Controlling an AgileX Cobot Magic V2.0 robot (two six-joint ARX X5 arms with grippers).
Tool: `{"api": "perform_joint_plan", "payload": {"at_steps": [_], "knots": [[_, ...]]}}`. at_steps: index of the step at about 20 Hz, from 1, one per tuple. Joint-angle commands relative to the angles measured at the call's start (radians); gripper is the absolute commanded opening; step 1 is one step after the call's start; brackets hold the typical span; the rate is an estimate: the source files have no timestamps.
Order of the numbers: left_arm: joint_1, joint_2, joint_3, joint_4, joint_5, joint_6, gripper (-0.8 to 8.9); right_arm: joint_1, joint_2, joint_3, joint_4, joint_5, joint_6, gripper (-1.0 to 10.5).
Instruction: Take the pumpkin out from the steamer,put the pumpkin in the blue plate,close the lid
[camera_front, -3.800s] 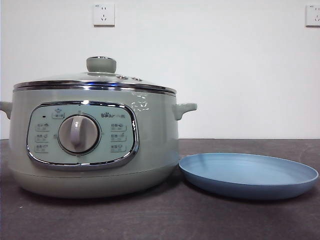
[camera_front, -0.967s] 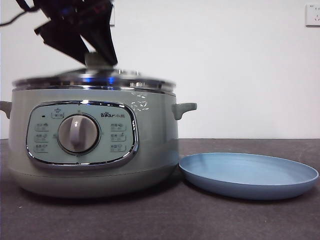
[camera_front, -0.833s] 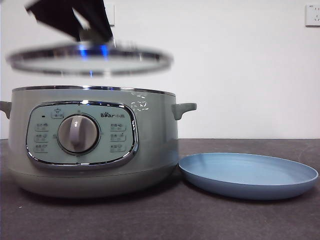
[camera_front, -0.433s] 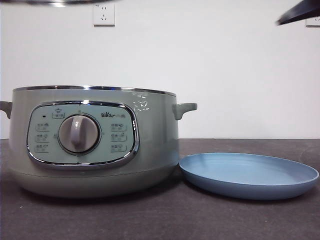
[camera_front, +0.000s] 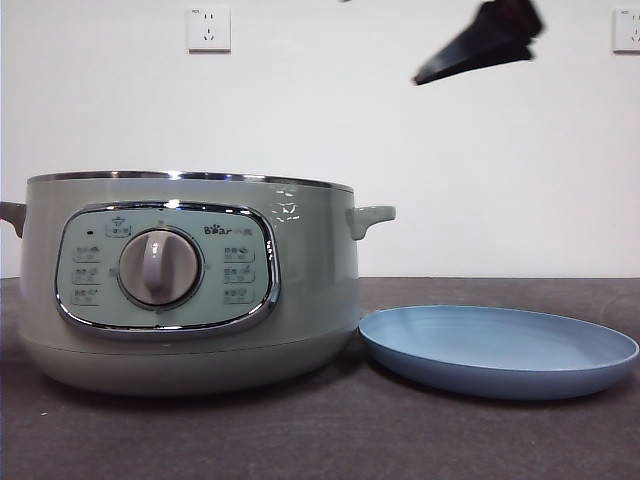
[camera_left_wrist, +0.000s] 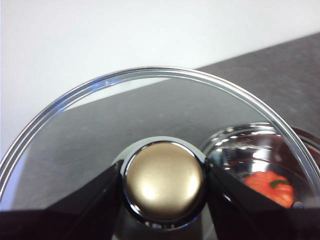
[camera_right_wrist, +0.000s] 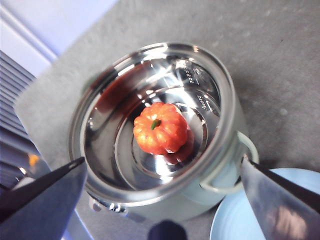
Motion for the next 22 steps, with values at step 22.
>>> {"api": "perform_joint_plan", "payload": {"at_steps": [22], "knots": [[-0.003, -0.05, 0.011, -0.052, -0.109, 0.021, -0.08, 0.315, 0.856, 0.718, -0.385, 0.375, -0.275, 6.0]]}}
